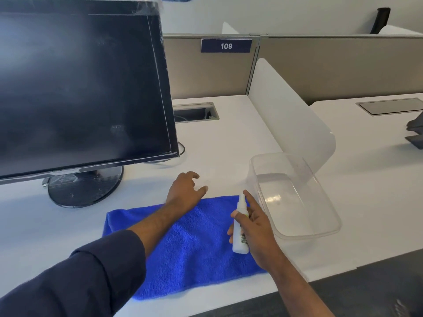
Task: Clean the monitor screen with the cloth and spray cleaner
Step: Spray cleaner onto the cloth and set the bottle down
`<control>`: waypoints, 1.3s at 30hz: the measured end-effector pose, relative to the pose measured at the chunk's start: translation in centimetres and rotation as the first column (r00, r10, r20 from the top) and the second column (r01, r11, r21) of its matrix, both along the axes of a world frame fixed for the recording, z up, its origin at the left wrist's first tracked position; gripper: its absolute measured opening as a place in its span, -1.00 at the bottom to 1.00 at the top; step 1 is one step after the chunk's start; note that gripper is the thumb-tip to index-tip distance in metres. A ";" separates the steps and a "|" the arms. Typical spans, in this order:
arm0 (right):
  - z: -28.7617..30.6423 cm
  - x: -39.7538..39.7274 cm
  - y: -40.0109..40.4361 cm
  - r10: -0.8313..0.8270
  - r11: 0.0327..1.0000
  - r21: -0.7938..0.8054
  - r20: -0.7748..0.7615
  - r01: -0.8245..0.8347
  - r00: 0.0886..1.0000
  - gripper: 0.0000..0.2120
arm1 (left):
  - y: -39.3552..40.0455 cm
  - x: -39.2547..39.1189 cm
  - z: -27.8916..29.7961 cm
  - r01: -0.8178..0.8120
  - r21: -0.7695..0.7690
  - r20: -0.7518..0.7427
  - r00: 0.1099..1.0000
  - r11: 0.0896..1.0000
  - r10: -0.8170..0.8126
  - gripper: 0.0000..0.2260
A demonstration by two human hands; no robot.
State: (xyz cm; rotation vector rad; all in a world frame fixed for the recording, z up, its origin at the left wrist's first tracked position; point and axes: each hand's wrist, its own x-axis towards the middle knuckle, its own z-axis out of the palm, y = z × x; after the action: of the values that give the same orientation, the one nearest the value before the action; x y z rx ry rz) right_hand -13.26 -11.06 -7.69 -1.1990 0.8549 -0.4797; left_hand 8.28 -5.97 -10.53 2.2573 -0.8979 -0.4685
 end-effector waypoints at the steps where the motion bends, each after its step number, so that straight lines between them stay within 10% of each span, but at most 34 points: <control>1: 0.0 -0.1 0.0 0.001 1.000 -0.001 -0.005 -0.001 1.000 -0.41 | 1.2 -0.2 0.2 -0.004 -0.016 0.047 0.999 1.000 0.004 -0.65; 7: -0.2 -0.4 0.4 0.023 0.989 -0.147 -0.084 -0.035 0.996 -0.41 | 12.1 -1.3 -0.1 0.035 -0.032 0.360 0.933 0.999 -0.021 -0.80; 15: 0.2 -0.2 3.0 0.021 0.684 -0.637 -0.470 -0.356 0.882 -0.39 | 20.6 -1.4 -3.1 -0.049 0.274 0.372 0.927 0.961 -0.059 -0.23; 32: 1.7 -1.0 5.0 -0.302 0.468 -0.722 -0.673 -0.510 0.675 -0.29 | 24.2 -0.2 -3.8 0.087 0.092 0.207 0.973 0.992 -0.105 -0.30; 39: 2.6 -1.6 4.2 -0.378 0.518 -0.706 -0.695 -0.483 0.611 -0.41 | 24.3 0.0 -4.6 0.081 0.098 0.233 0.967 0.992 -0.102 -0.34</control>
State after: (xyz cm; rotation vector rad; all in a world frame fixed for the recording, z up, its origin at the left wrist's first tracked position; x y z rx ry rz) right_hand -14.82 -6.83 -5.12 -2.5437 1.4100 -0.2618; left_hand 8.29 18.31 -15.17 2.3953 -1.1261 -0.2861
